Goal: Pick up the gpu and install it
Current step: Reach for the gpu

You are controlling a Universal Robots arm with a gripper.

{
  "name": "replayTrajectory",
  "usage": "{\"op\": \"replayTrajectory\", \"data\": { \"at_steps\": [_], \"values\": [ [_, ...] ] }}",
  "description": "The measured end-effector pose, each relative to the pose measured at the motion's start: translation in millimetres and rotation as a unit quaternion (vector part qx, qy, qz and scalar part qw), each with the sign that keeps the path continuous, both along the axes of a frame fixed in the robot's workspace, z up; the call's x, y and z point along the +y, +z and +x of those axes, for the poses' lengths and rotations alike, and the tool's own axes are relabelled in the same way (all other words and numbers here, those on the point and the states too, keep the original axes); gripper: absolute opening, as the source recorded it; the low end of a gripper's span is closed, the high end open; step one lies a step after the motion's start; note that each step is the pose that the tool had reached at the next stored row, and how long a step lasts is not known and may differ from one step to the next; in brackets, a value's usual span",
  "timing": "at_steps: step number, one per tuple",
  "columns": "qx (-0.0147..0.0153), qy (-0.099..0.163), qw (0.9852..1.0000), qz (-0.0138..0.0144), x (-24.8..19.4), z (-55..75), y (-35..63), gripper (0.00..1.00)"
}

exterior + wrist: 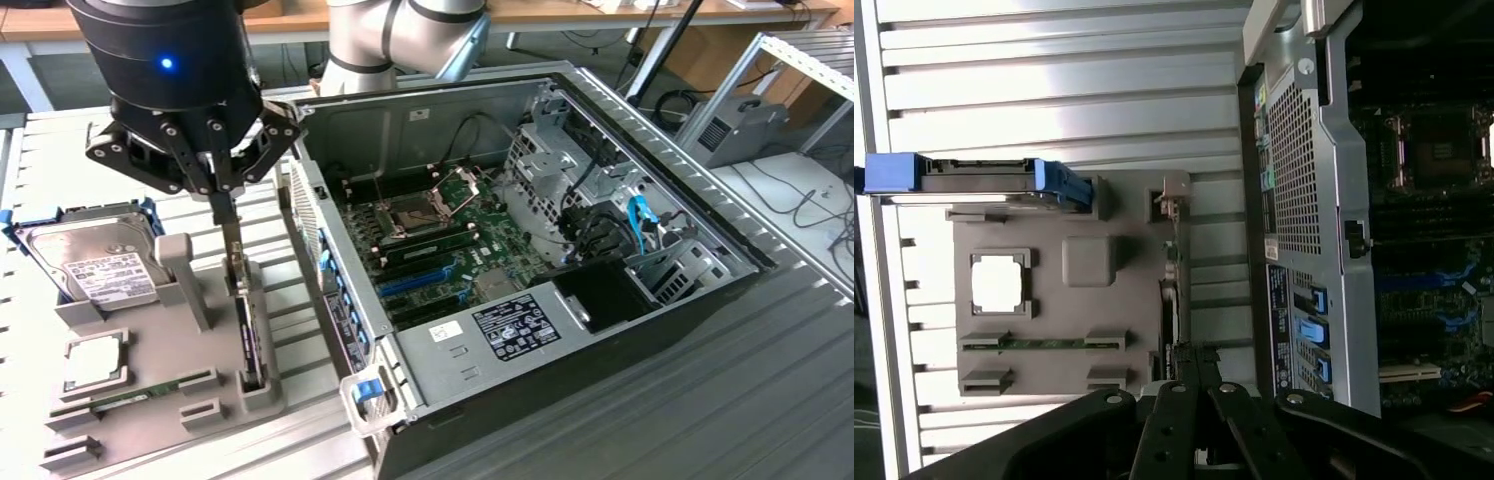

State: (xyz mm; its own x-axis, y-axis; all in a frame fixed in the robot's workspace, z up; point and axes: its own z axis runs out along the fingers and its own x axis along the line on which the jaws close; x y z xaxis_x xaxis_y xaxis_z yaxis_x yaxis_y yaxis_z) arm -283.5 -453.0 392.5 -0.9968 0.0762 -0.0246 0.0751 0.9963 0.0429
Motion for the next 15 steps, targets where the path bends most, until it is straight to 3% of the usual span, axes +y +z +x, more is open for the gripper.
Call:
{"op": "replayTrajectory", "data": {
  "at_steps": [4,13,15],
  "values": [
    [0.0000,0.000,1.0000,-0.0005,-8.8,-0.1,-0.2,0.11],
    [0.0000,0.000,1.0000,-0.0010,-10.6,-0.1,-0.2,0.11],
    [0.0000,0.000,1.0000,-0.0018,-13.6,-0.1,-0.2,0.11]
  ]
}}
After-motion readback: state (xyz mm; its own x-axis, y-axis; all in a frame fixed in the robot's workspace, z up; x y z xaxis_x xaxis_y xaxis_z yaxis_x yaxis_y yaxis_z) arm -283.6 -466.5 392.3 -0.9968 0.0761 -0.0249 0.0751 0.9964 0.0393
